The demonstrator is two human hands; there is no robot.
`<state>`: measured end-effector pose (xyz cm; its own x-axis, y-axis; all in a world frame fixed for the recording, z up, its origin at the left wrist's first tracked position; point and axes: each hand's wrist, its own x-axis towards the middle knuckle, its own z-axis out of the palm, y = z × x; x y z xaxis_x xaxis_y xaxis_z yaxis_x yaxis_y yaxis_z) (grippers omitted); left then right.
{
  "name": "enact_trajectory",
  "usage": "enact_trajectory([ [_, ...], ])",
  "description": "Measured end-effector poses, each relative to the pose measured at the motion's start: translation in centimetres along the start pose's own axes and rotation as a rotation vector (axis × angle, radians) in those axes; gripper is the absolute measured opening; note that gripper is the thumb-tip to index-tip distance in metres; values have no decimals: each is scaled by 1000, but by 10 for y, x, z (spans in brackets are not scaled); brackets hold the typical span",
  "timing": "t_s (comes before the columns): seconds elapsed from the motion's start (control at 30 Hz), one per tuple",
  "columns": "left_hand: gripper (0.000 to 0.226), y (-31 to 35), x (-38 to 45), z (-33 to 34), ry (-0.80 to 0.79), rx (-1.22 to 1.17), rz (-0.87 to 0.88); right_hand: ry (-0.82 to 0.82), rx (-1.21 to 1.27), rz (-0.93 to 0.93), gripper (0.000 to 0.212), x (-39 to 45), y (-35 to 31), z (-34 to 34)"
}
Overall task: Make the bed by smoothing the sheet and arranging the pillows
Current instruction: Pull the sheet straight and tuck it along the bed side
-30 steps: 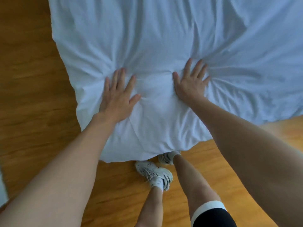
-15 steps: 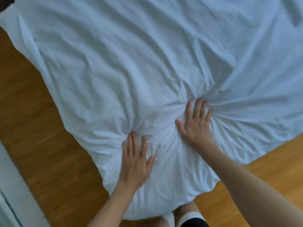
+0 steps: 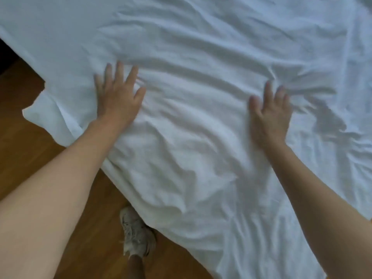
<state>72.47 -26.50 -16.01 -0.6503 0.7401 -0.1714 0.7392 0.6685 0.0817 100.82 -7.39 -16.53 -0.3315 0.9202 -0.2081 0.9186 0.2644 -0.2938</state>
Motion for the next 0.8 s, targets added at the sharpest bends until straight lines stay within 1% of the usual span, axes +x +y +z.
enact_trajectory([
  [0.07,62,-71,-1,17,-125,-2,-122,-65,-132,-78,72,-38,-48,45],
  [0.13,67,-137,-17,30,-203,-88,-225,-134,-154,-167,74,-83,-105,86],
  [0.17,70,-164,-25,35,-230,-138,-247,-159,-153,-176,74,-101,-130,100],
  [0.2,71,-187,-32,38,-275,-145,-224,-176,-159,-170,73,-113,-149,110],
  [0.27,65,-217,-45,41,-384,-11,-78,-210,-193,-151,73,-120,-169,119],
  [0.3,61,-224,-50,42,-409,57,3,-235,-218,-144,73,-120,-173,118],
  [0.33,56,-227,-54,41,-391,100,65,-260,-238,-140,73,-120,-174,115],
  [0.43,35,-224,-55,27,-206,90,210,-317,-244,-105,73,-125,-178,104],
  [0.47,31,-226,-52,22,-162,80,258,-329,-246,-87,73,-128,-179,103],
  [0.53,34,-235,-43,11,-96,109,358,-336,-250,-67,72,-136,-183,102],
  [0.6,32,-247,-30,2,-60,171,466,-334,-243,-56,71,-136,-182,103],
  [0.63,31,-253,-21,-2,-67,217,518,-325,-239,-49,71,-135,-181,104],
  [0.67,37,-258,-13,-7,-107,283,556,-304,-240,-47,70,-135,-180,105],
  [0.73,61,-268,4,-19,-210,448,604,-222,-254,-50,69,-139,-182,110],
  [0.8,75,-278,17,-25,-254,524,684,-145,-224,-2,69,-142,-193,115],
])
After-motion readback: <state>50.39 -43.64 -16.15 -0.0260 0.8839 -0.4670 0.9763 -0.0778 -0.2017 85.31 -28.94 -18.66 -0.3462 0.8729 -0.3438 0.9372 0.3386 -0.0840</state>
